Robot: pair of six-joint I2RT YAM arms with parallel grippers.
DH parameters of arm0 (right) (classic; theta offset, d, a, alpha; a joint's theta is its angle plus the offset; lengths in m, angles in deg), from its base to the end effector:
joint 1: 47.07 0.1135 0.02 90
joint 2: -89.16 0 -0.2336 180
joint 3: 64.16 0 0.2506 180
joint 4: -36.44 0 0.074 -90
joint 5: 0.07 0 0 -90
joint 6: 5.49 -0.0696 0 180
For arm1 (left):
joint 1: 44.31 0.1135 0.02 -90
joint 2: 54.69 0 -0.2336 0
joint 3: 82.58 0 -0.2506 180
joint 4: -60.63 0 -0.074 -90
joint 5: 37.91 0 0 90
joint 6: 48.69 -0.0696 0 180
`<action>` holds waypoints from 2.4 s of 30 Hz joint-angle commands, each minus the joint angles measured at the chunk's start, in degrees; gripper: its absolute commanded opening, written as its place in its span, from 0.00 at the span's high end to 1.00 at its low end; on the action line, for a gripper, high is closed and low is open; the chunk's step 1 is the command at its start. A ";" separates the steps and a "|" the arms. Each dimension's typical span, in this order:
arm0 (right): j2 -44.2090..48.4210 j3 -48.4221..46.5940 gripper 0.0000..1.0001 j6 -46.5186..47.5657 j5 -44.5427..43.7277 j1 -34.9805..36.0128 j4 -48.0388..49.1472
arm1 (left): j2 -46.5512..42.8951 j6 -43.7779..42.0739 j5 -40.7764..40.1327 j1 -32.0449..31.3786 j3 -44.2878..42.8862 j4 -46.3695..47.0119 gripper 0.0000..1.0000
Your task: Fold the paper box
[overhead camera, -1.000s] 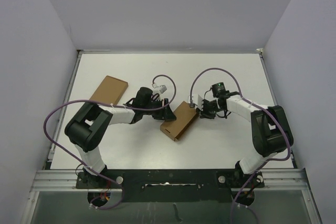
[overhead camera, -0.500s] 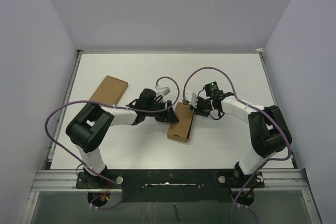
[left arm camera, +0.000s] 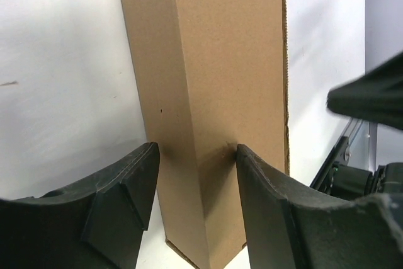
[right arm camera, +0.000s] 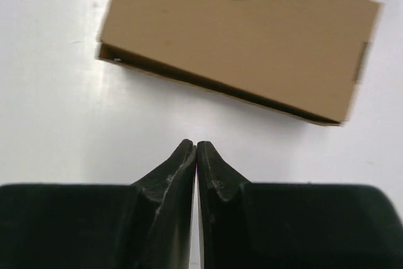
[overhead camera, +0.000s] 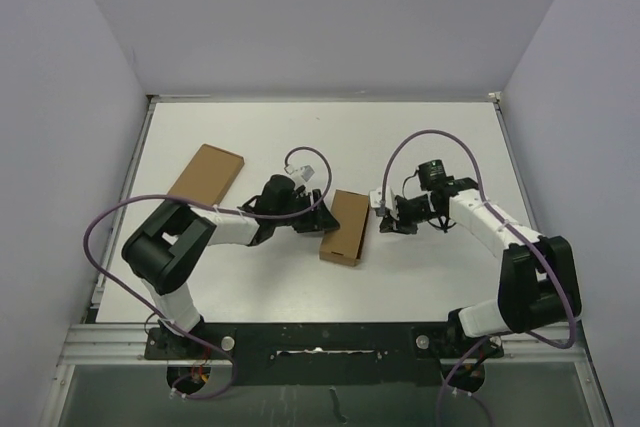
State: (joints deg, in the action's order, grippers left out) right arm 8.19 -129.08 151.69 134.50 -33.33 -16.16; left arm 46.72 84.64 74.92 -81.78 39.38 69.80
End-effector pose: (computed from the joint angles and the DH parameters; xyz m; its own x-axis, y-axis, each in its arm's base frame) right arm 0.2499 0.1114 0.1598 0.0338 -0.6677 -0.7437 -0.9958 0.0409 -0.0821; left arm 0.2714 -0.2420 0.0927 -0.8840 -0.1193 -0.4520 0.2870 0.6247 -0.7262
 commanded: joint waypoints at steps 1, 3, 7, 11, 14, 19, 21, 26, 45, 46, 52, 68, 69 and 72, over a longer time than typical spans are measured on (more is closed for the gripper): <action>-1.29 2.81 0.93 3.29 4.63 3.35 -6.20 | -6.05 3.43 -6.16 -0.31 2.11 3.05 0.50; -1.56 3.90 0.94 1.40 3.23 6.11 -5.02 | -7.20 4.06 -7.22 -0.65 2.68 2.33 0.50; -2.21 4.55 0.97 -3.53 1.22 10.41 -2.30 | -9.24 6.11 -10.44 -1.72 4.30 0.45 0.51; -4.79 4.37 0.99 -10.12 -1.85 13.63 0.45 | -9.97 7.76 -12.44 -2.56 6.08 0.96 0.51; -6.59 3.41 1.00 -15.10 -4.32 16.42 1.81 | -10.43 8.88 -13.99 -3.33 6.79 1.29 0.52; -9.27 -0.17 1.00 -28.59 -9.59 19.81 5.85 | -11.05 11.32 -18.91 -7.40 8.18 1.71 0.56; -10.94 -2.85 1.00 -32.14 -12.86 21.00 5.39 | -10.94 12.90 -20.97 -9.48 8.92 2.33 0.57; -11.34 -5.09 1.00 -36.12 -17.04 23.27 7.66 | -8.86 15.29 -23.80 -13.81 8.41 4.48 0.58; -0.94 -1.59 0.88 -22.62 -9.45 -1.00 7.19 | -16.67 4.40 -15.51 -4.62 7.50 5.95 0.41; -2.26 -1.60 0.88 -22.72 -10.25 -0.87 8.46 | -15.49 4.21 -14.10 -4.28 6.66 5.64 0.41; -12.53 -7.93 0.92 -25.00 -17.18 3.90 10.44 | -6.95 2.56 -7.04 -3.44 1.36 4.89 0.43; -15.22 -16.45 0.87 -25.22 -14.50 1.01 8.14 | -1.24 0.33 -0.90 -1.64 -0.36 12.31 0.46; -13.70 -15.80 0.85 -25.56 -13.44 -0.67 7.73 | -2.34 -0.20 -1.44 -1.31 0.55 12.31 0.45; -6.73 -13.10 0.68 -27.45 -8.29 -4.54 7.86 | -8.06 -2.66 -4.43 0.20 3.40 11.08 0.42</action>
State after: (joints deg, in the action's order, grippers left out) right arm -9.54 -144.10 126.84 118.31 -32.50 -7.92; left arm 47.98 85.93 73.28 -83.71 40.23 77.34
